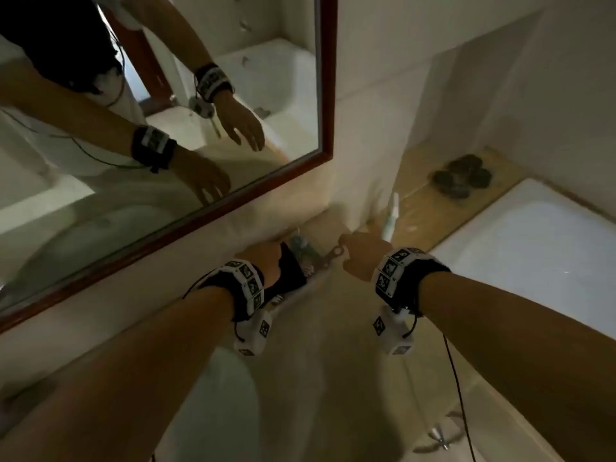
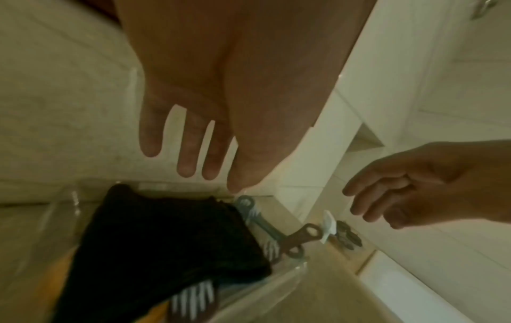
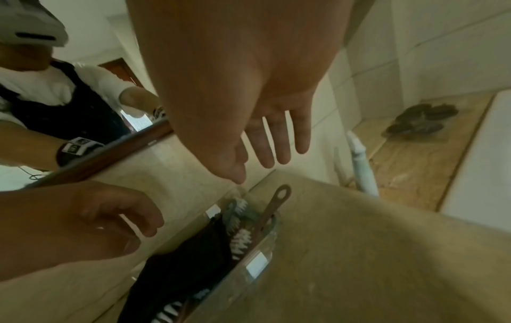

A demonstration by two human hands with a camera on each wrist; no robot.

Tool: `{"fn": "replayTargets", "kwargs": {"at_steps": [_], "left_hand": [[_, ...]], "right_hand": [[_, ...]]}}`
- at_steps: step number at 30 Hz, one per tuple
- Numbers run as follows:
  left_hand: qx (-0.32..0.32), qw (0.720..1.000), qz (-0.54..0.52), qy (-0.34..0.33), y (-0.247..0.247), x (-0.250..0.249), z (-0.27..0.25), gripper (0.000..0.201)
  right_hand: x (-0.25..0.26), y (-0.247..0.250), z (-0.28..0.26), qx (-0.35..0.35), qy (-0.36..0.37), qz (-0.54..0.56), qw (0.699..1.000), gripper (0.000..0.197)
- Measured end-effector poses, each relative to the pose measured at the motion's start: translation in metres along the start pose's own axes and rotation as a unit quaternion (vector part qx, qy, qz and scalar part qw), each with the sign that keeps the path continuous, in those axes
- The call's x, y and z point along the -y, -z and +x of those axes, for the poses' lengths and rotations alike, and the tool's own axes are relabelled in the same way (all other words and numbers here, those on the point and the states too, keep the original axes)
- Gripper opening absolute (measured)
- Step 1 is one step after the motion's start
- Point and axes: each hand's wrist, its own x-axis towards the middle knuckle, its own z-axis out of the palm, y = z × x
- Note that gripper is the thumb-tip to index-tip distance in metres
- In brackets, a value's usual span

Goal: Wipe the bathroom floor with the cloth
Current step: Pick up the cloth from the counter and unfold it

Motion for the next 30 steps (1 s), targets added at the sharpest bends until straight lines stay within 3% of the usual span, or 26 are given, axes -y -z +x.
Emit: {"fn": "replayTargets", "kwargs": {"at_steps": [8,12,17,24,30], "left_hand": [[0.033,0.989,-0.117,0.080,-0.037,0.063,0.026,0.040],[0.051,0.981,-0.158,0.104,-0.052,0.082,0.031,0.050],[0.063,0.967,-0.211,0.131,-0.067,0.089,0.036,0.045],[0.027,0.940,-0.293,0.171,-0.072,0.088,0.038,0.045],[-0.052,0.883,-0.433,0.175,-0.062,0.074,0.035,0.025]], "right_hand": [[0.055,-0.042,0.077,0.048,0.000,0.017,0.999,0.030],[0.068,-0.056,0.098,0.075,0.012,0.030,0.997,0.042],[0.075,-0.067,0.107,0.098,0.004,0.086,0.991,0.054],[0.078,-0.071,0.108,0.119,0.005,0.081,0.990,0.052],[0.077,-0.069,0.101,0.137,0.009,0.079,0.987,0.052]]}}
